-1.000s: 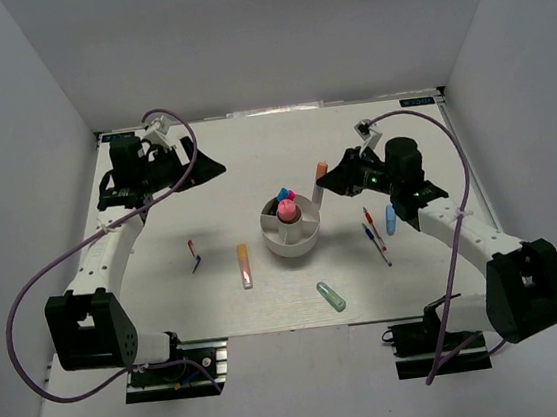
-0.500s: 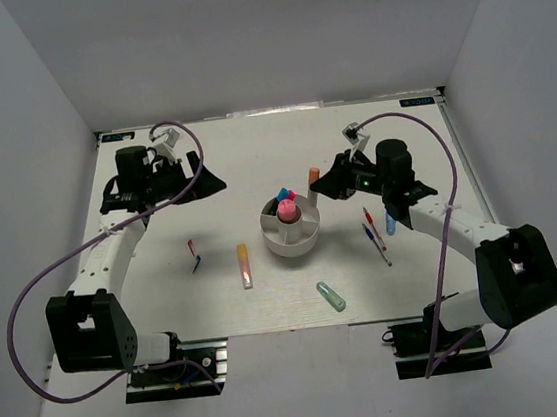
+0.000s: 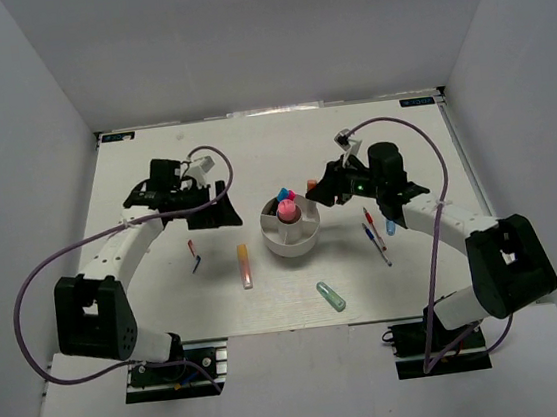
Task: Sort the stationery into containers
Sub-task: Place the pen in the storage box, then pick up the pen from the center of the board.
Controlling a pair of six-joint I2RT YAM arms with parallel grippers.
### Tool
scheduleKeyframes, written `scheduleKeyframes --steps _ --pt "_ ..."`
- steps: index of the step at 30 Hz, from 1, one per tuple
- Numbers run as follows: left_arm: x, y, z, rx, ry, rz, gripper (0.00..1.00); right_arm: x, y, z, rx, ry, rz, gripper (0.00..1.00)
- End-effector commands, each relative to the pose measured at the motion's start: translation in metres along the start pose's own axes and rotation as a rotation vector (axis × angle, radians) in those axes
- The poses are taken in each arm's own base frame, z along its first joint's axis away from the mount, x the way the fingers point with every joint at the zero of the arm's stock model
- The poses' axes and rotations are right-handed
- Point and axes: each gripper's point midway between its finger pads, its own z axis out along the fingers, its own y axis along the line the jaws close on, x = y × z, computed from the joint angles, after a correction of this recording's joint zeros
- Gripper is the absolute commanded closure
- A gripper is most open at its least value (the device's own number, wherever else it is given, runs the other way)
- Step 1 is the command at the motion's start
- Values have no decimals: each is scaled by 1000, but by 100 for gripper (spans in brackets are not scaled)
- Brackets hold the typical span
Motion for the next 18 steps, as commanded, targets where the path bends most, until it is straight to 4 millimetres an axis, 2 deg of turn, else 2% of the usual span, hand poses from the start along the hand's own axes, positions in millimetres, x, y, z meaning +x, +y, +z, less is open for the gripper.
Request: scheduleKeyframes --steps 1,3,4,7,9,14,18 --pt "33 -1 12 -27 104 -13 15 -14 7 4 -30 -19 -53 45" --pt "43 2 20 -54 141 -39 20 -14 8 4 -27 -16 -47 39" --pt "44 4 22 -80 147 -56 26 -17 9 3 -28 -20 -48 34" --pt "51 15 34 -143 181 -93 31 -24 10 2 -22 -28 -40 34" --pt "47 22 39 -173 188 -110 35 -29 13 1 -20 -33 -33 34" --pt "40 28 54 -257 202 -111 41 -54 22 -7 -17 -83 -66 34" --pt "38 28 62 -284 217 -103 44 -65 21 -12 6 -97 -93 34"
